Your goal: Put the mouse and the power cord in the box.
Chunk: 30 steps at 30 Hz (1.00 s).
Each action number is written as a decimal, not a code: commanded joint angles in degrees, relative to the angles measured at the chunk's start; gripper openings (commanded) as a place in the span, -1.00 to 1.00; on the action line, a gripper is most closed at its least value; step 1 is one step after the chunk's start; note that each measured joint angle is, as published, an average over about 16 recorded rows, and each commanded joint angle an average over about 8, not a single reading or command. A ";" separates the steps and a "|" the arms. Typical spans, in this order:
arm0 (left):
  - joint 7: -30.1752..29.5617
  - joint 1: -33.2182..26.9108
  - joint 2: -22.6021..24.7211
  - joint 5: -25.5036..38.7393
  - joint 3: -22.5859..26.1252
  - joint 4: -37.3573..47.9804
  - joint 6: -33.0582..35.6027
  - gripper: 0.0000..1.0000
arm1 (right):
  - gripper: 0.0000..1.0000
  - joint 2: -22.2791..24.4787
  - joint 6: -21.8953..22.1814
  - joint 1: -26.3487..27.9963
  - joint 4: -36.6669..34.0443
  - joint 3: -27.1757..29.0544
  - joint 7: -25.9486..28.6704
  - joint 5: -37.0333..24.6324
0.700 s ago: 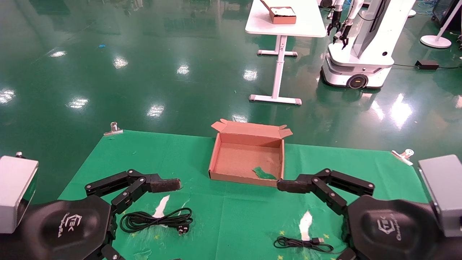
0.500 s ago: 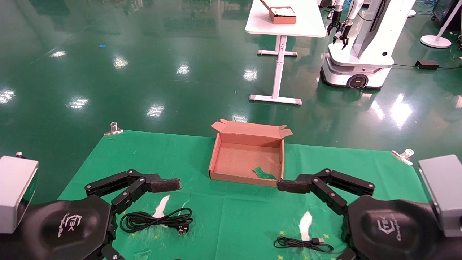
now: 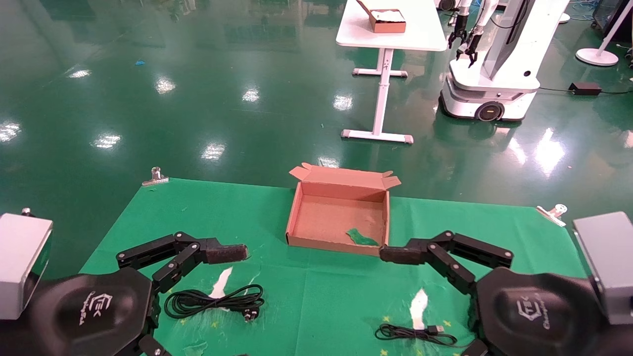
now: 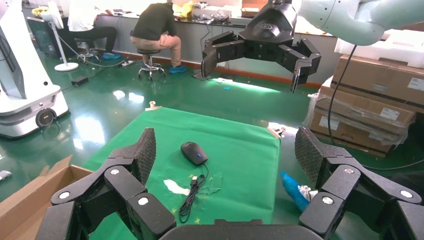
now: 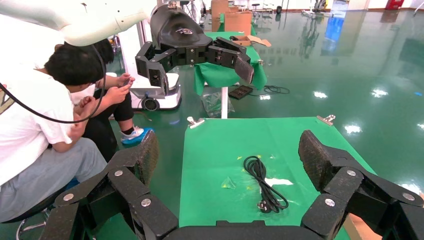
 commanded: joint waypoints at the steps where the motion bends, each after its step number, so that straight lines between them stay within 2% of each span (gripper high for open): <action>1: 0.00 0.00 0.00 0.00 0.00 0.00 0.00 1.00 | 1.00 0.00 0.00 0.00 0.00 0.00 0.00 0.00; 12: 0.03 0.04 -0.08 0.12 0.03 -0.06 0.04 1.00 | 1.00 0.14 0.04 -0.18 -0.13 -0.08 0.08 -0.18; 16: 0.50 -0.12 -0.81 4.02 1.27 -1.41 -0.20 1.00 | 1.00 1.39 0.66 -1.36 -0.38 -0.78 0.51 -2.25; 19: 0.95 -1.07 -1.35 10.68 3.46 -2.87 -0.73 1.00 | 1.00 3.15 1.73 -2.56 -0.01 -1.75 1.49 -5.33; 22: 0.47 -3.10 -0.86 20.14 6.76 -3.84 -2.00 1.00 | 1.00 4.92 3.19 -3.07 1.16 -3.03 3.16 -9.44; 27: -4.43 -7.44 3.43 38.33 13.49 -3.76 -5.69 1.00 | 1.00 6.24 5.36 -1.94 3.01 -6.17 6.21 -18.66; 30: -7.74 -9.45 6.31 46.72 16.60 -3.63 -7.86 1.00 | 1.00 5.87 6.09 -0.90 3.45 -8.09 7.60 -23.69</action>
